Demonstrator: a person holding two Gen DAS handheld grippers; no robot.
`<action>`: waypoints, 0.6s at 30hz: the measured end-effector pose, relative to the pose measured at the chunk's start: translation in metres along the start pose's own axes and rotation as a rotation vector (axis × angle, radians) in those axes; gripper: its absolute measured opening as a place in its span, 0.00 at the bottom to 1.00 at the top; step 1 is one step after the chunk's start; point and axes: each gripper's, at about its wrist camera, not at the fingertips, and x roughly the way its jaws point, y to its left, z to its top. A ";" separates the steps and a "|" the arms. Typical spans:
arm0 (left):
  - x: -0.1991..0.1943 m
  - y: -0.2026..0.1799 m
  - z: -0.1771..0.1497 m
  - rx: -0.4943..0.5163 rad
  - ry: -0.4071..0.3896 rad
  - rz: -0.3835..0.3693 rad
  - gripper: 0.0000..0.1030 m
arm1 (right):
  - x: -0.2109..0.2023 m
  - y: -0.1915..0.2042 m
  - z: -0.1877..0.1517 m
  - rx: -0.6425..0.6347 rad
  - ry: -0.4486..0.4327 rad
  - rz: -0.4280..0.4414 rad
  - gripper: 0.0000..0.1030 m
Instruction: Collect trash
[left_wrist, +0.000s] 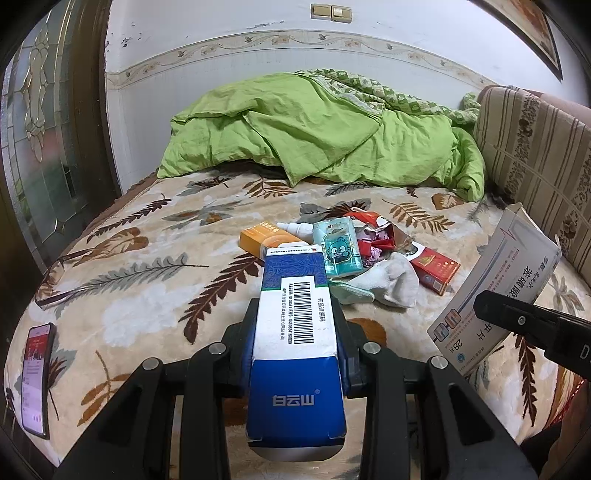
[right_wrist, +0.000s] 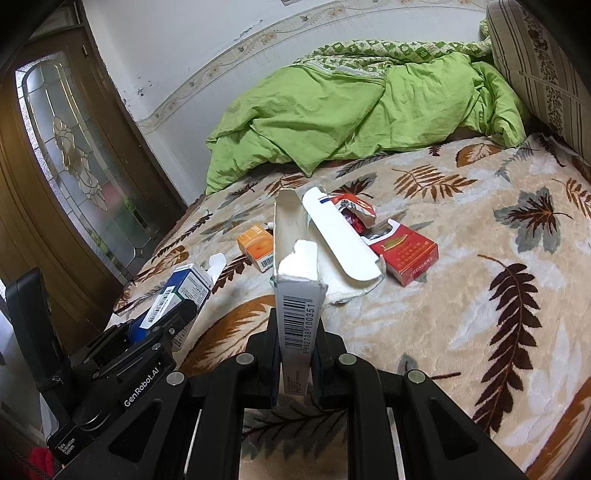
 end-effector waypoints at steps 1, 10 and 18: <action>0.000 0.000 0.000 0.000 0.000 0.000 0.32 | 0.000 0.000 0.000 0.000 0.000 0.000 0.14; 0.000 0.000 0.000 0.002 -0.001 0.001 0.32 | 0.000 -0.001 -0.001 0.008 -0.001 0.003 0.14; 0.000 -0.001 0.000 0.004 -0.001 0.001 0.32 | 0.000 -0.002 -0.001 0.008 -0.001 0.005 0.14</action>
